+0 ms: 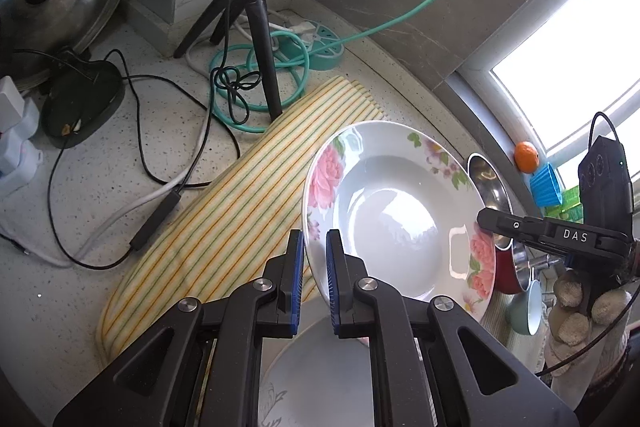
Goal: Organize plates and bowls
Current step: 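Lift the pink-flower plate with the right gripper while the left gripper holds the stack, then lower the pink-flower plate onto the stack with the right gripper while the left gripper holds it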
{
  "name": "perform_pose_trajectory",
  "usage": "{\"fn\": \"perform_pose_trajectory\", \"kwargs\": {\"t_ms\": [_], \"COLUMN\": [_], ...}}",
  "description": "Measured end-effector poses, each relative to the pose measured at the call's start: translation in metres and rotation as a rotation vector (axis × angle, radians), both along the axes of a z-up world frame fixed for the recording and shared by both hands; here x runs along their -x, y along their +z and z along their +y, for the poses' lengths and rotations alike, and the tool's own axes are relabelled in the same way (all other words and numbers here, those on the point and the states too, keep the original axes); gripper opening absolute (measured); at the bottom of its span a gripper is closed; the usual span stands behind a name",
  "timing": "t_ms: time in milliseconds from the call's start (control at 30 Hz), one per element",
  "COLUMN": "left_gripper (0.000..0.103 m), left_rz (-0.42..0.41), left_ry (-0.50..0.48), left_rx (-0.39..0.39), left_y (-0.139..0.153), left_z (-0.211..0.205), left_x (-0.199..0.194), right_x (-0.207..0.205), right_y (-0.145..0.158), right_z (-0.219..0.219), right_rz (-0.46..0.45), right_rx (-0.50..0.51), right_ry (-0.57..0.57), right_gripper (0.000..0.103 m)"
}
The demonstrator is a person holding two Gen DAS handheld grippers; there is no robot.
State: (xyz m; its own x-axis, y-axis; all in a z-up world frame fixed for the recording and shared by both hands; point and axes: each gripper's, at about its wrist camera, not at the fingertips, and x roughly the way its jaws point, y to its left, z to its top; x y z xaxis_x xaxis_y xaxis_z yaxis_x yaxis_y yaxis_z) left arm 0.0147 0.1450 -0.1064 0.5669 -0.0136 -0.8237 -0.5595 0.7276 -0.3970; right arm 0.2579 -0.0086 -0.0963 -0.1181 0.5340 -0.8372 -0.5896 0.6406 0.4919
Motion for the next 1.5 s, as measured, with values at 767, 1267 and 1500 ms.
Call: {"fn": "perform_pose_trajectory", "kwargs": {"t_ms": [767,1267,1500], "left_gripper": [0.009,0.009,0.009], "left_rz": [-0.004,0.020,0.041], "left_ry": [-0.230,-0.303,-0.317], "left_rx": [-0.009,-0.020,-0.022], "left_y": [0.004,-0.003,-0.010], "left_z": [-0.019,-0.032,-0.032], "left_x": [0.023,0.034,0.040], "right_x": [0.070,0.108,0.122], "right_y": [0.004,-0.011,-0.020], "right_z": [-0.071,-0.101,-0.105], "right_rz": [0.001,0.015,0.035], "right_rx": [-0.013,-0.010,-0.007], "right_ry": [-0.228,-0.282,-0.290], "right_gripper": [0.008,0.008,0.008]}}
